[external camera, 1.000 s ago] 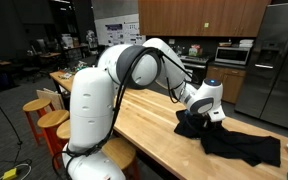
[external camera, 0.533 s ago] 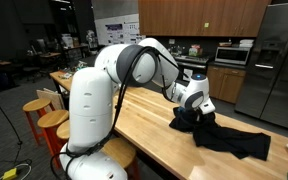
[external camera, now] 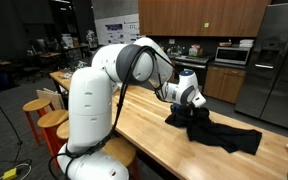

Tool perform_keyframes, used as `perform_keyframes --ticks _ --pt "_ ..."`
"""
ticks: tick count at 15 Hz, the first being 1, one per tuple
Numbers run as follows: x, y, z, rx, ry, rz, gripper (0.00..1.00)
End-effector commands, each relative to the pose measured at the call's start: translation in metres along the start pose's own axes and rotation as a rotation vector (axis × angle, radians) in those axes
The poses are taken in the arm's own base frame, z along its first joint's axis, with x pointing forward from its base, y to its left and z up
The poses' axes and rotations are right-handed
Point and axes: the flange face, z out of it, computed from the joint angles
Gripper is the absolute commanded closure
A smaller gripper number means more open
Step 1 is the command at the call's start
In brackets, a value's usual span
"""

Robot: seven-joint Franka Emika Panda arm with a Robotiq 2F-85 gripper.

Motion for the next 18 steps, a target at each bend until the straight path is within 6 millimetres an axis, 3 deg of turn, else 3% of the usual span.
perform_keyframes --ticks 1,18 --pt "-0.018 -0.012 -0.006 0.024 0.031 -0.031 0.99" --pt "-0.089 -0.068 -0.043 0.104 0.101 -0.263 0.99"
